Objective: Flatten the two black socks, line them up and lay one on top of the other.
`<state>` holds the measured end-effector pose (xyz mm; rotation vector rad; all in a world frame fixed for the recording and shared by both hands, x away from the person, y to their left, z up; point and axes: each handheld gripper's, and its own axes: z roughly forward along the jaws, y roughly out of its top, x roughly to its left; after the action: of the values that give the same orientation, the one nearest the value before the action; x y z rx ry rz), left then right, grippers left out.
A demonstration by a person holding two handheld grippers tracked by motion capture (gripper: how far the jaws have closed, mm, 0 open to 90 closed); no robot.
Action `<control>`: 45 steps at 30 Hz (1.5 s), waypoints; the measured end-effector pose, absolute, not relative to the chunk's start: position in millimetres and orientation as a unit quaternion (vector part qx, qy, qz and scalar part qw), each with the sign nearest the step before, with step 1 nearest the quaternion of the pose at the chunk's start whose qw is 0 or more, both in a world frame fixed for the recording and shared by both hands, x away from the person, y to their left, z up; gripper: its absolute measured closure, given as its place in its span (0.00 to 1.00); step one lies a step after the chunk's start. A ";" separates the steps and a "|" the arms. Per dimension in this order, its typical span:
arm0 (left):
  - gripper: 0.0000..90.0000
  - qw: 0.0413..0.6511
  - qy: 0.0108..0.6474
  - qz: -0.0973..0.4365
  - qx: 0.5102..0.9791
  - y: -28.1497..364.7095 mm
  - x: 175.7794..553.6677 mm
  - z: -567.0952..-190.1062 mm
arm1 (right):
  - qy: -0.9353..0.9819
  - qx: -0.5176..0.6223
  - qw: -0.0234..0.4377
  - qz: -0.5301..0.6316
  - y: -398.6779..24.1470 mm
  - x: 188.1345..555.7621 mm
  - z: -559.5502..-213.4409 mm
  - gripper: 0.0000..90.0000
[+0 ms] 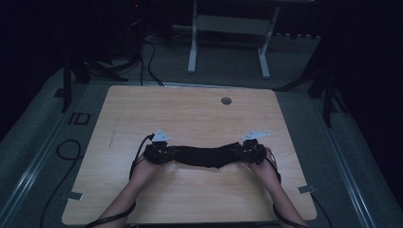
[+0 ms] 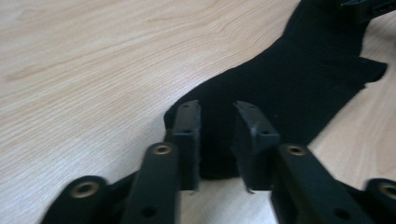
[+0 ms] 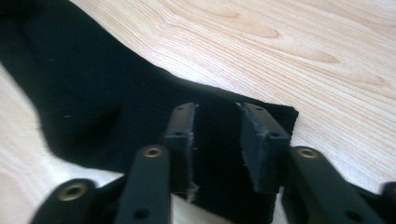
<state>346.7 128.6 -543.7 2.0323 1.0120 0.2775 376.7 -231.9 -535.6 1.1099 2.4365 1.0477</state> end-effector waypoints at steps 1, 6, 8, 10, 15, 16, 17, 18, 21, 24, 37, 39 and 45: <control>0.66 0.416 0.403 0.109 0.808 130.6 344.7 -542.7 | 0.838 0.385 0.133 0.364 -234.1 374.5 -534.7 0.57; 0.47 0.431 0.389 0.117 0.806 139.1 335.0 -542.7 | 0.821 0.388 0.147 0.392 -252.7 363.8 -531.9 0.41; 0.40 0.433 0.389 0.118 0.804 140.4 333.2 -543.4 | 0.816 0.397 0.150 0.393 -257.1 361.5 -531.4 0.34; 0.30 0.437 0.394 0.120 0.800 142.5 330.1 -545.2 | 0.822 0.398 0.135 0.386 -268.6 357.5 -532.1 0.21; 0.10 0.423 0.394 0.122 0.807 146.1 319.6 -553.8 | 0.810 0.404 0.158 0.396 -285.3 348.8 -536.7 0.14; 0.07 0.424 0.393 0.133 0.805 147.8 317.0 -554.1 | 0.805 0.407 0.160 0.401 -288.3 347.4 -537.7 0.14; 0.06 0.427 0.393 0.145 0.801 150.0 314.5 -553.9 | 0.803 0.411 0.163 0.401 -291.8 346.3 -538.7 0.13; 0.06 0.427 0.393 0.145 0.801 150.0 314.5 -553.9 | 0.803 0.411 0.163 0.401 -291.8 346.3 -538.7 0.13; 0.04 0.435 0.406 0.155 0.789 162.3 307.7 -552.9 | 0.798 0.418 0.175 0.399 -304.2 342.1 -545.2 0.14; 0.04 0.431 0.407 0.166 0.788 171.1 302.0 -554.8 | 0.798 0.418 0.184 0.394 -312.5 338.3 -550.1 0.14; 0.04 0.433 0.420 0.167 0.780 196.8 281.9 -560.7 | 0.782 0.439 0.212 0.388 -340.7 312.9 -559.6 0.14; 0.04 0.431 0.422 0.170 0.779 197.9 279.1 -562.0 | 0.778 0.445 0.219 0.387 -344.5 309.2 -559.4 0.14; 0.04 0.439 0.419 0.165 0.778 201.2 274.1 -561.2 | 0.763 0.464 0.222 0.392 -357.7 301.4 -558.6 0.14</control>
<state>274.1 201.2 -561.2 1.9318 1.0400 0.4099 301.4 -357.7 -558.6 1.2824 2.1074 1.0827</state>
